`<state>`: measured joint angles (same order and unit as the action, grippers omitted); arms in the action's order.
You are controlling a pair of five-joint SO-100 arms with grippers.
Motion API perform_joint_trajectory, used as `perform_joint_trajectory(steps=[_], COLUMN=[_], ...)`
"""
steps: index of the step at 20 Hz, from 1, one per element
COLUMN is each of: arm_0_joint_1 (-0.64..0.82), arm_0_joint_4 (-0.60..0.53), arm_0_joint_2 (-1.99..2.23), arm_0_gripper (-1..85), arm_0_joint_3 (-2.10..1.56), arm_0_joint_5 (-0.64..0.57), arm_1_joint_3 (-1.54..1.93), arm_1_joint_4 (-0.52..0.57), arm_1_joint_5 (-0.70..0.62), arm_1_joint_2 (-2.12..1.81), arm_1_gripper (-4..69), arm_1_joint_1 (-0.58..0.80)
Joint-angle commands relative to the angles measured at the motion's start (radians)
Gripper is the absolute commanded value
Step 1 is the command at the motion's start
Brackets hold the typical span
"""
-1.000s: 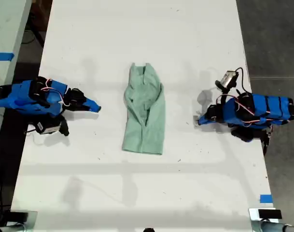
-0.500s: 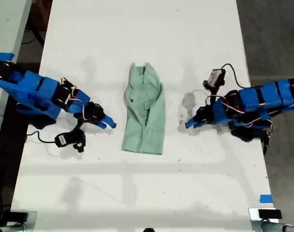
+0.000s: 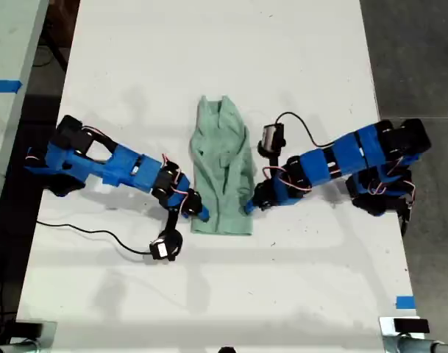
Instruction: Fold t shirt
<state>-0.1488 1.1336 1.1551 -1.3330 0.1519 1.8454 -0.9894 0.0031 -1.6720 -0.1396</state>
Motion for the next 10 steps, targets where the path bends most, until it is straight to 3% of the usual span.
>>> perform_joint_trajectory(steps=[1, 2, 3, 5, 7, 10], arm_0_joint_1=[-0.017, -0.017, -0.017, -0.018, -0.018, -0.031], arm_0_joint_4=[0.028, 0.028, 0.031, 0.032, 0.034, 0.038], arm_0_joint_2=[-0.048, -0.051, -0.054, -0.055, -0.055, -0.049], arm_0_gripper=[17.0, 11.3, -0.1, -0.2, -0.2, -0.2], arm_0_joint_3=[0.126, 0.127, 0.127, 0.13, 0.13, 0.135], arm_0_joint_5=[0.006, 0.003, 0.005, -0.003, -0.003, -0.003], arm_1_joint_3=[-0.106, -0.14, -0.179, -0.275, -0.371, -0.518], arm_1_joint_4=[0.02, 0.012, 0.002, -0.04, -0.083, -0.198], arm_1_joint_5=[-0.025, -0.029, -0.032, -0.037, -0.044, -0.009], arm_1_joint_2=[0.041, 0.077, 0.118, 0.215, 0.316, 0.471], arm_1_gripper=[18.3, 18.5, 18.8, 19.1, -0.2, -0.2], arm_1_joint_1=[-0.02, -0.021, -0.023, -0.025, -0.028, -0.067])
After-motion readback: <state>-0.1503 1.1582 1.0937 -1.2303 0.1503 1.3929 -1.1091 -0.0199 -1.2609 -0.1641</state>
